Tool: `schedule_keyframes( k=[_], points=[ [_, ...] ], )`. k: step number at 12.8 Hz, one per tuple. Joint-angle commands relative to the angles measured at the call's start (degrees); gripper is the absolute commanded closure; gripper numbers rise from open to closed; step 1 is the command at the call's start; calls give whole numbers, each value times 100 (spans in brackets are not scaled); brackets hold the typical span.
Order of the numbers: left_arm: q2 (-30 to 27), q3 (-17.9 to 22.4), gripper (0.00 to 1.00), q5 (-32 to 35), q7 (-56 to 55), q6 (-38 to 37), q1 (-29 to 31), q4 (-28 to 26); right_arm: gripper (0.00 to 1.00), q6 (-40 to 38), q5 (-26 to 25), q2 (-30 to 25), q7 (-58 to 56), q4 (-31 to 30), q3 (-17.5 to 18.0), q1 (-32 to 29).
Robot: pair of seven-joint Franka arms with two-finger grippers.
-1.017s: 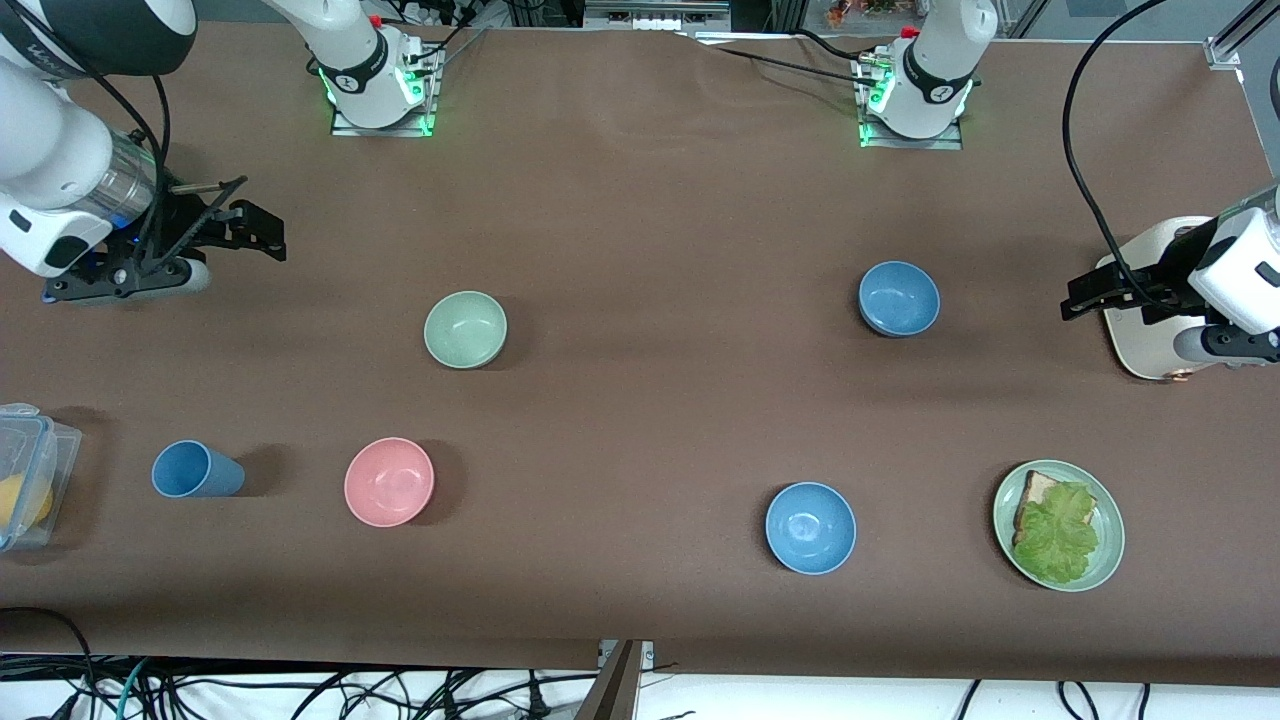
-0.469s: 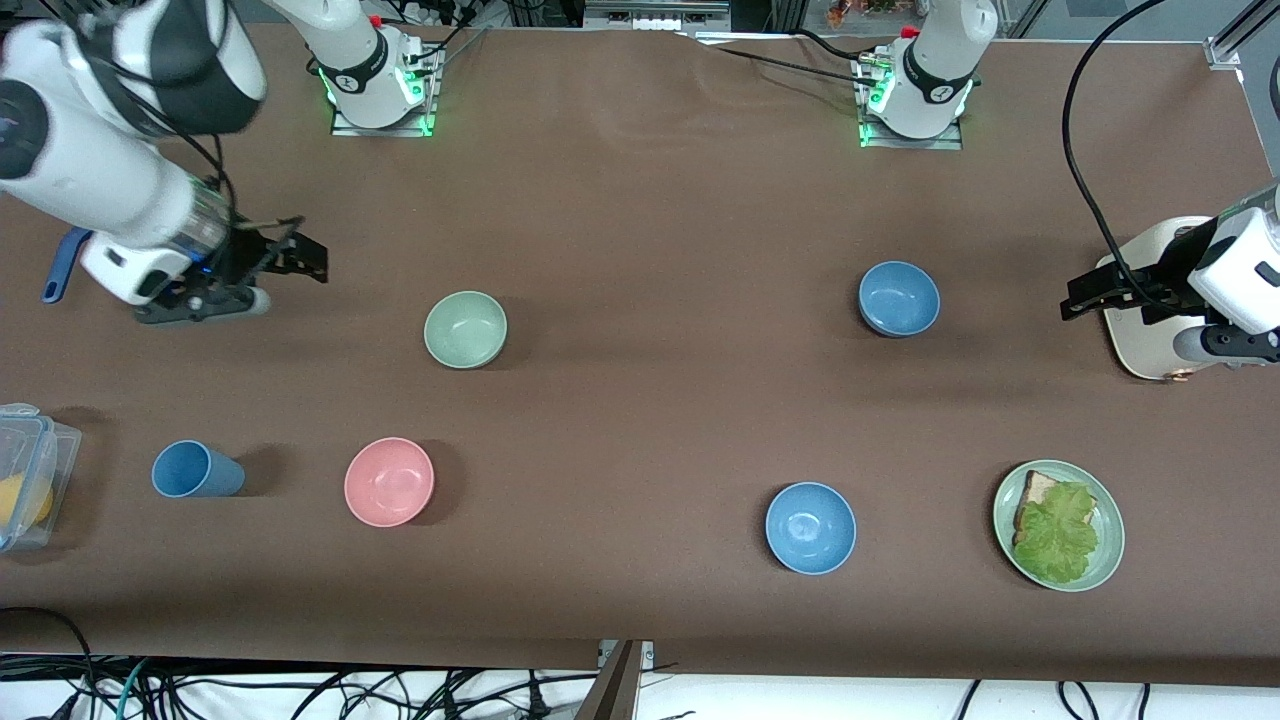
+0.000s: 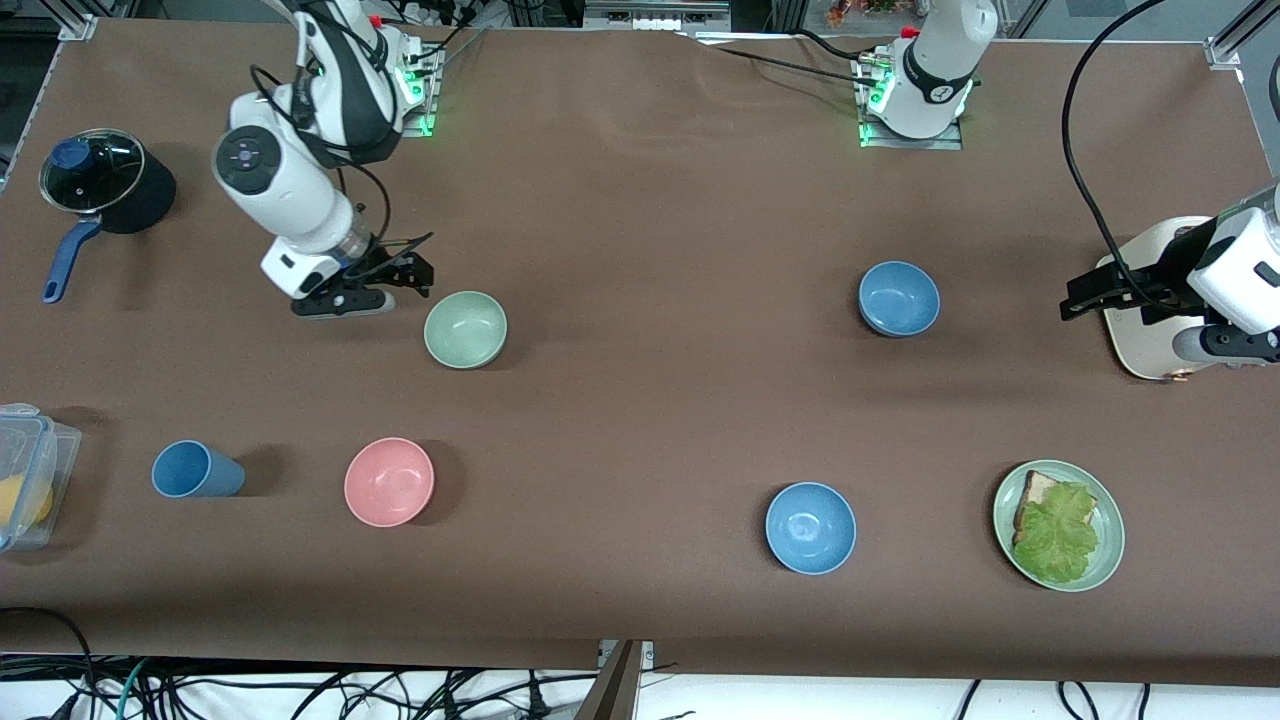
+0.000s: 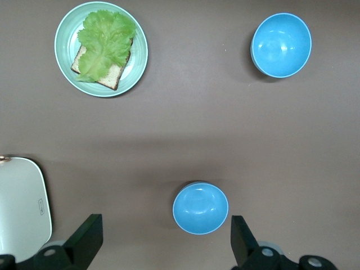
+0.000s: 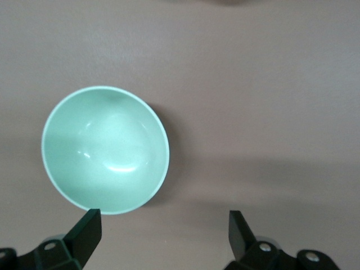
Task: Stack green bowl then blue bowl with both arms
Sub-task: 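Move the right gripper to the light green bowl and grasp its rim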
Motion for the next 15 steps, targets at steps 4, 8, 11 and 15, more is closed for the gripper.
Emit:
schedule_keyframes(
  k=[4, 8, 11, 15],
  points=[
    [100, 5, 0, 89, 110, -87, -24, 206, 3, 1370, 49, 1060, 278, -47, 112, 85],
    [100, 5, 0, 89, 110, -87, -24, 197, 57, 1706, 40, 1466, 392, 120, 121, 138],
    [100, 5, 0, 89, 101, -87, -24, 206, 100, 1391, 40, 1449, 313, 365, 121, 138],
    [162, 14, 0, 80, 101, -96, 28, 197, 100, 750, 40, 1431, 925, 979, 235, 383]
  ],
)
